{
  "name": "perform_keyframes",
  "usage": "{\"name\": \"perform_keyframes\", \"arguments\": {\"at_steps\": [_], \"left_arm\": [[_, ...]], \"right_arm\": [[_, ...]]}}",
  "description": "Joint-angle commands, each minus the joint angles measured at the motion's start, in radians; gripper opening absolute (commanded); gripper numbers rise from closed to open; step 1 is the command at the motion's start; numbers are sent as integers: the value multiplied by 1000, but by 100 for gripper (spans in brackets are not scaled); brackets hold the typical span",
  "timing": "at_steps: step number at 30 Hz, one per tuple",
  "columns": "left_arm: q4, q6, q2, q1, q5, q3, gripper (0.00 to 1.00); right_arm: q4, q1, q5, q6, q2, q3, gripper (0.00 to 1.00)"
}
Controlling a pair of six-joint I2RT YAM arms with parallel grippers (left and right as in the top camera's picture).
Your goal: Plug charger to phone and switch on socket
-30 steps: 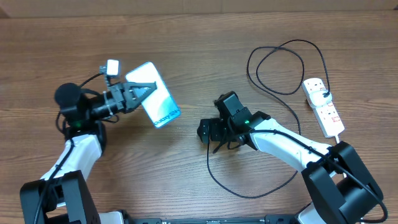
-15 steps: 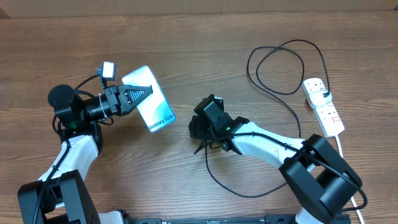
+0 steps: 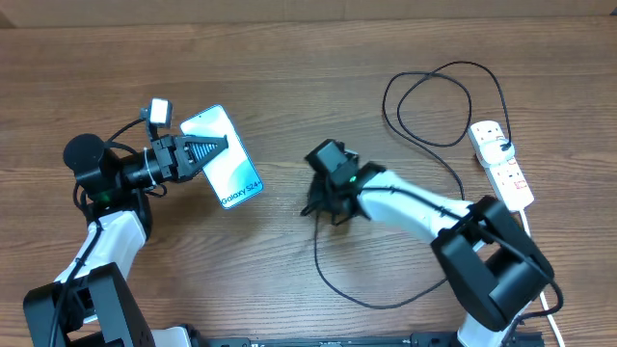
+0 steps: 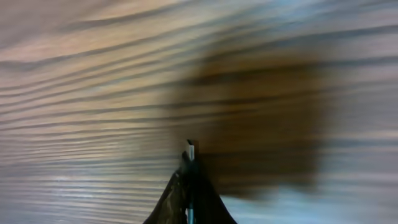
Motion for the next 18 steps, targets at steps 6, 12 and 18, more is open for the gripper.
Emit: {"name": "perform_keyframes", "arguments": {"at_steps": [6,12,18], "left_arm": [[5,-21,-2,7,22,6,4],[4,-28,-2,7,22,6,4],[4,-32,-2,7,11,6,4]], "right_arm": [[-339,-258,172,-361,-3,103,4],[-387,-322,119,-382,-2,99,37],[-380,-320,51,-382,-2,97,100]]}}
